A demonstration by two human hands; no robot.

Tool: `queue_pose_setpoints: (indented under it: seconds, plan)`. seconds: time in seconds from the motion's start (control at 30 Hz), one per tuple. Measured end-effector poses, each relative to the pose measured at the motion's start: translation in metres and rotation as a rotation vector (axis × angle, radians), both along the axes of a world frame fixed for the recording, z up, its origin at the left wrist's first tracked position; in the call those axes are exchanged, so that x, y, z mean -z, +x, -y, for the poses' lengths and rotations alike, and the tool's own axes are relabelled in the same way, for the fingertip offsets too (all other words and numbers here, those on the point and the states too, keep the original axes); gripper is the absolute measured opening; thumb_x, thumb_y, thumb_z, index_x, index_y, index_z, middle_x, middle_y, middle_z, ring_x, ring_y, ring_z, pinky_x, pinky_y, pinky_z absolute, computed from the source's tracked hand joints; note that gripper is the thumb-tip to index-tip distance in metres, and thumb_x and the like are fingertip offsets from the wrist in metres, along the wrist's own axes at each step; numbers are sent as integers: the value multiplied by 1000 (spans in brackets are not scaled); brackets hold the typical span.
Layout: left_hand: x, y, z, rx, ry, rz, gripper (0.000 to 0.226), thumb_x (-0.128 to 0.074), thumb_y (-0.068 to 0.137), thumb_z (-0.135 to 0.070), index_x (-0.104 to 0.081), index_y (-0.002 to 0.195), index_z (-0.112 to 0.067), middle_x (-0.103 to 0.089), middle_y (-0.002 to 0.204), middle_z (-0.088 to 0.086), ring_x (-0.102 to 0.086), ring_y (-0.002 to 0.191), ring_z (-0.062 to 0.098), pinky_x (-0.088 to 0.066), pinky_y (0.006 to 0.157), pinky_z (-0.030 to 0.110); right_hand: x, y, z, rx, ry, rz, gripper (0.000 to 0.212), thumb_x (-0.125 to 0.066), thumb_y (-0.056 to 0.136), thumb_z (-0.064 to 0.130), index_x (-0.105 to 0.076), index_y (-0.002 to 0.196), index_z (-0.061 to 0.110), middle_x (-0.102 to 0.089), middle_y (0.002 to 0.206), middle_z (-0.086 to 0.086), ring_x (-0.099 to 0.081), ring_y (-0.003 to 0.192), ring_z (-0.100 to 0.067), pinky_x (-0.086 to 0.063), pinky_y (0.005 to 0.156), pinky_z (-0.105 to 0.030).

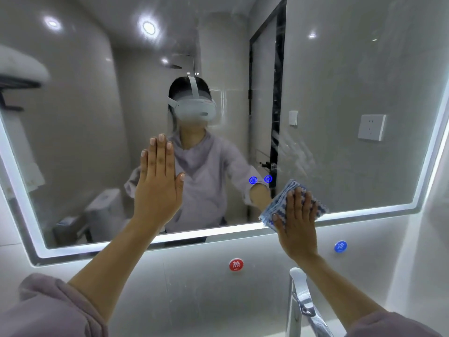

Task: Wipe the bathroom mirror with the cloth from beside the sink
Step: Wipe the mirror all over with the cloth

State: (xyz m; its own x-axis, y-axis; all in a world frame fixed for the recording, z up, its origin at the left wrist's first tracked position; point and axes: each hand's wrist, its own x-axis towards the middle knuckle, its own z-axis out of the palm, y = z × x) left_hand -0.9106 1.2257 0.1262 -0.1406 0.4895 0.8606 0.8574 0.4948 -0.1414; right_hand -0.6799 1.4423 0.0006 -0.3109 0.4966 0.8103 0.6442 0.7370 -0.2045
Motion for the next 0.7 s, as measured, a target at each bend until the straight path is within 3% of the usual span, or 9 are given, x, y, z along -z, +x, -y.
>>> queue_pose_setpoints:
  seconds: [0.1, 0.2, 0.27, 0.37, 0.5, 0.7]
  plan:
    - [0, 0, 0, -7, -1, 9, 63, -14, 98, -33, -1, 147, 6, 6, 156, 23, 4, 146, 37, -3, 120, 48, 2, -17, 15, -20, -24, -26, 70, -13, 99, 54, -11, 150, 7, -17, 156, -17, -9, 142, -39, -7, 114, -54]
    - [-1, 2, 1, -11, -11, 18, 63, -12, 98, -33, -2, 147, 6, 6, 156, 24, 5, 146, 37, -3, 120, 48, 6, -33, 28, -44, 56, 11, 67, -12, 99, 52, 6, 152, 14, 6, 161, -6, 7, 147, -32, 2, 118, -47]
    - [-1, 3, 2, -12, -17, 23, 64, -11, 98, -33, -2, 147, 6, 7, 155, 24, 6, 146, 37, -2, 120, 48, 6, -47, 39, -67, 114, 8, 67, -15, 100, 50, 7, 152, 16, 14, 160, -2, 14, 147, -28, 6, 118, -44]
    - [-1, 4, 2, -14, -21, 30, 64, -11, 97, -33, -1, 147, 7, 8, 155, 24, 7, 146, 36, -2, 120, 47, 7, -70, 59, -127, 251, 59, 69, -25, 98, 49, 2, 153, 16, 7, 162, 0, 11, 147, -27, -3, 117, -46]
    - [0, 3, 3, -21, -27, 30, 65, -12, 98, -34, -1, 147, 6, 8, 156, 24, 7, 146, 36, -3, 120, 47, 3, -109, 90, -234, 447, 187, 69, -41, 92, 49, -17, 152, 22, -26, 155, 5, -5, 148, -23, -8, 118, -47]
    - [0, 1, 1, -29, -14, 13, 64, -11, 98, -34, -2, 147, 5, 8, 155, 22, 5, 146, 35, -5, 120, 47, -1, -124, 104, -253, 483, 221, 60, -37, 94, 51, -29, 147, 23, -27, 152, 6, -26, 141, -20, -11, 118, -44]
